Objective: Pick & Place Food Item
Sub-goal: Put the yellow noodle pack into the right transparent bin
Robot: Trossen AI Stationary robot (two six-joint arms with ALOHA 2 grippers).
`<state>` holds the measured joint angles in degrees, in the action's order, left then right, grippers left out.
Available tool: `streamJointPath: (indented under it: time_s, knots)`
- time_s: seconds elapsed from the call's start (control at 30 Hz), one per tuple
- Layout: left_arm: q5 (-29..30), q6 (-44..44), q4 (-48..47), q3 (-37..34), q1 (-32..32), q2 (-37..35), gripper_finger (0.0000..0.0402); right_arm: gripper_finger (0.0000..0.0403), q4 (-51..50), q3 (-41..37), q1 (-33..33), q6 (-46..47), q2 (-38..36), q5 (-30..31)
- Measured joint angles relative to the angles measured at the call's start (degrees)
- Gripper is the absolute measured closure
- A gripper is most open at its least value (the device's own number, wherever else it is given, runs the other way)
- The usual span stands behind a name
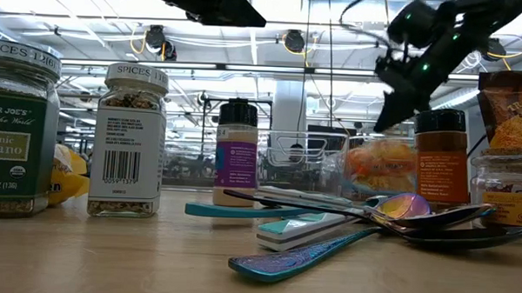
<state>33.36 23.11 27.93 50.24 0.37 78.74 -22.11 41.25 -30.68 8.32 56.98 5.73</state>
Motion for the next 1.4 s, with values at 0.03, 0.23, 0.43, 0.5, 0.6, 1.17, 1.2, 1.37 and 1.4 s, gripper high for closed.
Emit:
streamJointPath:
  time_s: [0.03, 0.23, 0.43, 0.5, 0.6, 1.17, 1.2, 1.37, 1.4]
  knots:
    - [0.0, -0.1, -0.1, 0.0, -0.1, 0.0, 0.0064, 0.0386, 0.0, 0.0, 0.0, 0.0, -1.5, 0.0]
    - [0.1, -1.4, -9.1, 0.1, -2.5, -1.8, 0.0064, 0.0327, 0.7, 0.0, 0.0, 2.4, -9.6, -8.3]
    - [-6.4, -15.4, -39.7, 7.4, -9.0, -7.4, 0.0064, 0.0279, 2.1, 0.0, 5.4, 3.9, -15.2, -14.7]
    - [-9.8, -23.4, -51.1, 9.5, -11.3, -9.3, 0.0064, 0.0273, 4.1, 0.0, 9.0, 3.8, -15.9, -14.1]
    - [-12.8, -35.4, -64.2, 12.0, -14.7, -10.6, 0.0064, 0.0271, 7.9, 0.0, 15.7, 2.9, -16.0, -11.5]
    - [-36.0, -73.2, -87.7, 0.1, -19.8, -8.1, 0.0064, 0.0286, 46.4, -13.7, 36.5, -7.2, -11.7, 0.5]
    - [-36.4, -73.5, -87.4, -0.9, -19.6, -7.9, 0.0064, 0.0286, 46.7, -13.6, 36.5, -7.5, -11.7, 0.5]
    - [-35.1, -73.0, -80.7, -5.7, -19.6, -7.4, 0.0064, 0.0287, 47.8, -13.7, 36.5, -9.3, -11.7, 0.5]
    - [-35.0, -72.3, -78.5, -6.5, -19.6, -7.4, 0.0064, 0.0287, 47.8, -13.7, 36.5, -9.5, -11.7, 0.5]
